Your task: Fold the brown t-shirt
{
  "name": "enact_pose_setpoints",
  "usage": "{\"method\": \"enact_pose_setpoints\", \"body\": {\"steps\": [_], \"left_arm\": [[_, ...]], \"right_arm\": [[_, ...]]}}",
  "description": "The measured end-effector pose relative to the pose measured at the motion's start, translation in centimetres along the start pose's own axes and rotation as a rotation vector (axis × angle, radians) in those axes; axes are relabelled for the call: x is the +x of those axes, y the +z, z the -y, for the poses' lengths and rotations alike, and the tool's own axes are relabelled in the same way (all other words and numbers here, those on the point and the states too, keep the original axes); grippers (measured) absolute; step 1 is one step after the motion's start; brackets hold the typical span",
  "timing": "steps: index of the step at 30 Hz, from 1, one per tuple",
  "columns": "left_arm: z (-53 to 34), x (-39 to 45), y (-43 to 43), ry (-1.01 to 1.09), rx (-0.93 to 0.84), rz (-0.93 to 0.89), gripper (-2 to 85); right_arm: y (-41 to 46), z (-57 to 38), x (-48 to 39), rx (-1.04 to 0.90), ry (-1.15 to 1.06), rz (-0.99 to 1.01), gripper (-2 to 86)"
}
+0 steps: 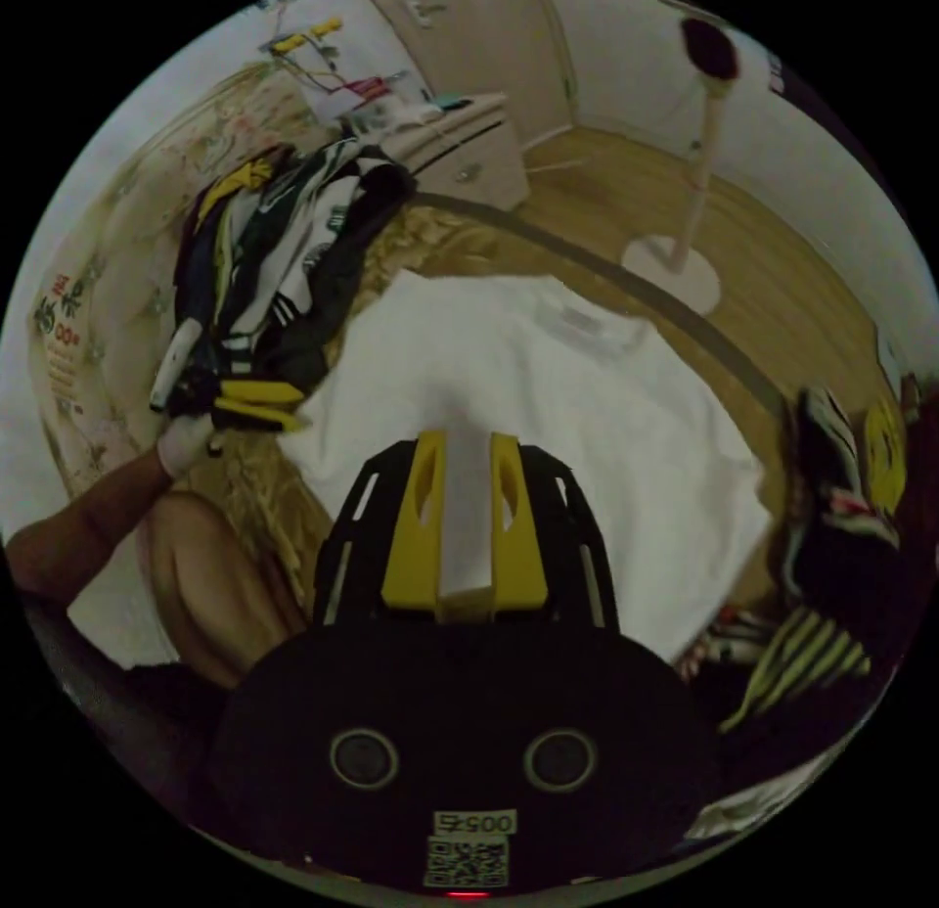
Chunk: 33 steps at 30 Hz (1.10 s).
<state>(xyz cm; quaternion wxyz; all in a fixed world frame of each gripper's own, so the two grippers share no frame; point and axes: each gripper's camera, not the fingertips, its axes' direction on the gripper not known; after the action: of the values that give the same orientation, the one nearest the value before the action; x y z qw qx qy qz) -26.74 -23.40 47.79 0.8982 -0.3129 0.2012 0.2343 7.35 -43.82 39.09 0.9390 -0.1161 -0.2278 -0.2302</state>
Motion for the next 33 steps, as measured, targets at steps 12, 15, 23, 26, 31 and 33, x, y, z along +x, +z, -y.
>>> {"method": "enact_pose_setpoints", "body": {"steps": [12,15,23,26,31,33], "left_arm": [[-0.8,0.7,2.1,0.031,-0.036,0.067,14.5],[-0.6,1.3,2.1,0.059,-0.029,0.016,13.6],[0.8,2.7,2.8,0.107,-0.132,0.025,6.5],[0.9,2.4,2.6,0.062,-0.136,-0.073,4.8],[0.2,3.5,-0.5,0.036,-0.032,-0.229,4.5],[0.2,5.6,-2.3,0.07,0.009,-0.255,4.5]], "right_arm": [[14.9,15.2,-9.9,-0.241,0.038,-0.228,9.8],[15.4,15.0,-11.0,-0.222,-0.004,-0.305,9.3],[14.8,14.0,-10.2,-0.21,-0.067,-0.282,0.6],[13.2,13.0,-8.1,-0.16,-0.023,-0.186,-0.7],[8.3,9.6,-3.3,0.014,-0.013,0.036,-1.0],[5.8,7.6,-0.9,0.084,-0.004,0.101,-1.0]]}}
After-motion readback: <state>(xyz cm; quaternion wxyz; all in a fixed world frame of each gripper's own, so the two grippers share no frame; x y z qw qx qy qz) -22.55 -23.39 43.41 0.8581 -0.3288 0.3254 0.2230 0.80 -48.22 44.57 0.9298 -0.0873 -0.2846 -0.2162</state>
